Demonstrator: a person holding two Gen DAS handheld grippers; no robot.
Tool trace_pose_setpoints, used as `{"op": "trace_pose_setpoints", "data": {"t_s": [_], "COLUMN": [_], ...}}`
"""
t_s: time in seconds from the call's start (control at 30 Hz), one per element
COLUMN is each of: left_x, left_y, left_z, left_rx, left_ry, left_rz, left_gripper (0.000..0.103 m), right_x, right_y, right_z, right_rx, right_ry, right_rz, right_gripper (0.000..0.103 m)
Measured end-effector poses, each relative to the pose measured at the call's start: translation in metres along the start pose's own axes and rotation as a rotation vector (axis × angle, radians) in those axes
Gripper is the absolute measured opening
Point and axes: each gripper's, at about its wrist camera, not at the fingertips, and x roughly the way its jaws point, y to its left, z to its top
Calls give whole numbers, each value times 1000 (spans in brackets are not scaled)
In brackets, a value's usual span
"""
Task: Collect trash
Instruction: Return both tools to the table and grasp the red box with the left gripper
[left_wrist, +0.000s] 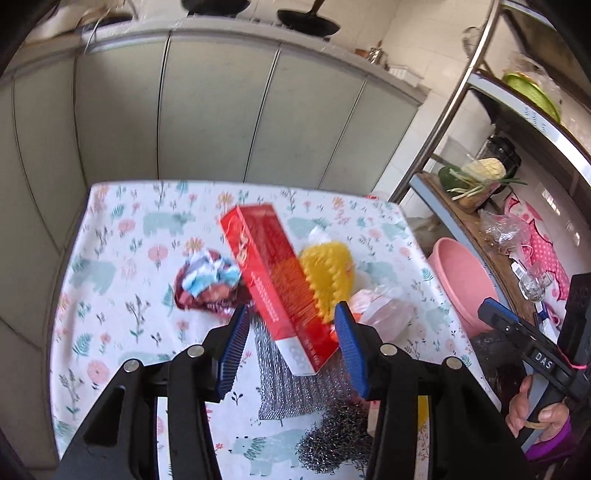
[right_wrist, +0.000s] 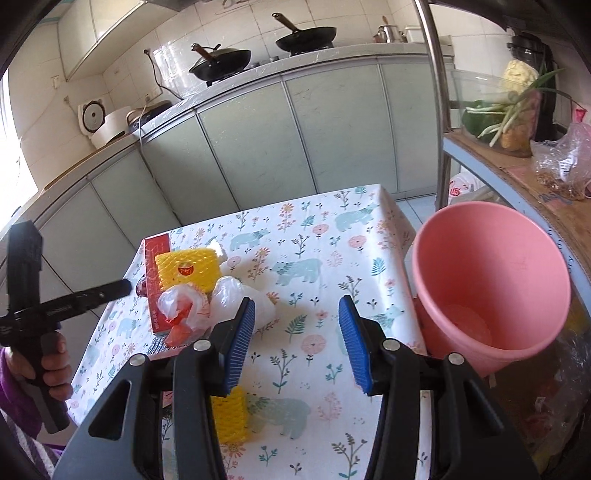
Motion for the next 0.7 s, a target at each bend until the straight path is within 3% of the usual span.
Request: {"op": "trace_pose_setpoints", "data": {"t_s": [0.23,0.5,0.7], "left_x": [32,46,46], "left_y": [10,13,13], "left_z": [2,5,4], "left_rx": [-61,-78,-75], "left_ry": [59,86,85], "left_rz": [-6,-17,-43], "left_gripper": [45,45,35], "right_x": [10,12,16], "right_y": [12,39,53], "right_z": [-2,0,1], "right_rx": [-25,-81,-123], "right_ry": [37,56,83], "right_rz": [42,168,179], "right_gripper": [48,48,48]}}
